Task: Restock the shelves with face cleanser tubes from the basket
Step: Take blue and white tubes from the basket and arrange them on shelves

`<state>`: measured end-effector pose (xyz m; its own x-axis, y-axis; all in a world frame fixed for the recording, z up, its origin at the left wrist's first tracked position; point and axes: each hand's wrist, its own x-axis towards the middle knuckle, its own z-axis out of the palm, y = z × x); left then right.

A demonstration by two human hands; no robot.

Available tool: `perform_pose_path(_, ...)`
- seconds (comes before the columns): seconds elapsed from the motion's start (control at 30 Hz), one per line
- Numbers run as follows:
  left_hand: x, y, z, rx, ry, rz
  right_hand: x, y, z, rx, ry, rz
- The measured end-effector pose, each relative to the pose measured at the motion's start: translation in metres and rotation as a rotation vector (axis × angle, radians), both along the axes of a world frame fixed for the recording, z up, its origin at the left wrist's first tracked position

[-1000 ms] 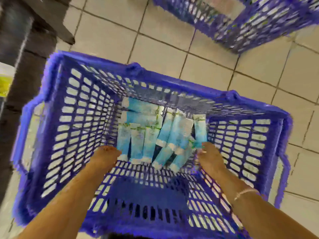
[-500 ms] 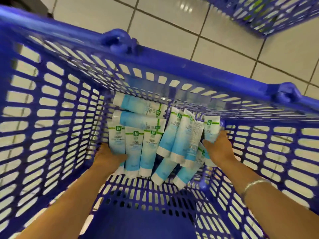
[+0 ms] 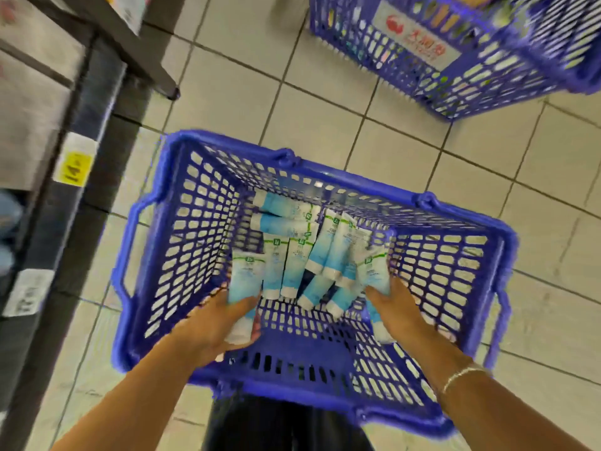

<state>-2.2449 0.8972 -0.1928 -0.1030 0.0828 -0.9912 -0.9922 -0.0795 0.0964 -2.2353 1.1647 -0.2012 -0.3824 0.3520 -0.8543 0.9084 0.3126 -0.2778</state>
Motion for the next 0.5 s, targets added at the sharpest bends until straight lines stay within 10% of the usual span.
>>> perform_pose_path(0.5,-0.042,-0.074,0.341,-0.064,0.548,0.150,-0.064,-0.108,0.353,-0.442,0.376,-0.348)
